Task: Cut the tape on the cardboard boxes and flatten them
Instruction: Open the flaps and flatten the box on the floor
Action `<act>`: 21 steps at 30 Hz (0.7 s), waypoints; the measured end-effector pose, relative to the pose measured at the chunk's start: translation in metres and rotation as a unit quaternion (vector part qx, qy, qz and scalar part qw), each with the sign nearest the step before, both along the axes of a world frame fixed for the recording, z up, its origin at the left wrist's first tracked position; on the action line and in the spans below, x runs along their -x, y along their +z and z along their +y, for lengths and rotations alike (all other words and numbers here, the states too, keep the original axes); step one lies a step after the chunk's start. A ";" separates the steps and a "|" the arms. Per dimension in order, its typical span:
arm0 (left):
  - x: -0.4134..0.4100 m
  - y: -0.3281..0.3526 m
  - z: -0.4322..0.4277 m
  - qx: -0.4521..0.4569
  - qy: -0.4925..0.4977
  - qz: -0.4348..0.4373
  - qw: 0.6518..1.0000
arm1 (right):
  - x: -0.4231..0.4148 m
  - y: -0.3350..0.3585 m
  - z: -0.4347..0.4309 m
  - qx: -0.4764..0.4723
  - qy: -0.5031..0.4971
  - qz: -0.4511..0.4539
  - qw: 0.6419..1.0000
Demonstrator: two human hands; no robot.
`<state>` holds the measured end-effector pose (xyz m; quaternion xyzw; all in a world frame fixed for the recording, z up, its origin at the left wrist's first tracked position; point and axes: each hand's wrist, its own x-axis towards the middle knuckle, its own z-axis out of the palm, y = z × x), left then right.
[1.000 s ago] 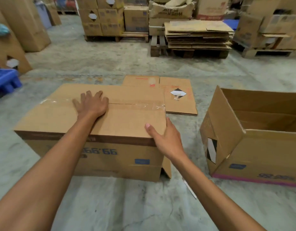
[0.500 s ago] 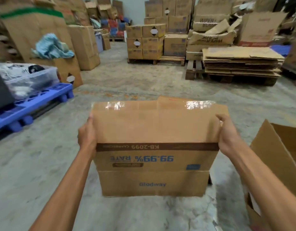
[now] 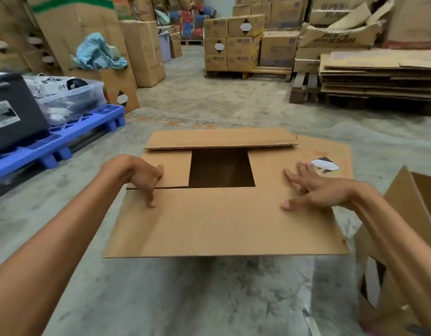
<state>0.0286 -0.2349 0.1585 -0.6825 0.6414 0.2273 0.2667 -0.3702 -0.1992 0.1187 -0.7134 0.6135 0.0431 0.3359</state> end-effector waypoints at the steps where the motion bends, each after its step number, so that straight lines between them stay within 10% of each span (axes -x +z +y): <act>1: 0.010 0.007 -0.005 -0.005 0.030 0.033 0.999 | -0.008 0.011 -0.004 -0.002 -0.015 0.036 0.999; 4: 0.035 0.006 -0.030 0.051 0.174 0.115 0.977 | -0.036 0.037 -0.021 0.021 -0.108 0.055 0.992; 10: 0.077 -0.043 -0.039 0.212 0.282 -0.055 0.934 | -0.103 0.010 -0.075 -0.040 -0.125 0.291 0.948; 21: 0.026 -0.014 -0.052 0.203 0.211 0.145 0.945 | -0.116 0.033 -0.098 0.063 -0.200 0.179 0.961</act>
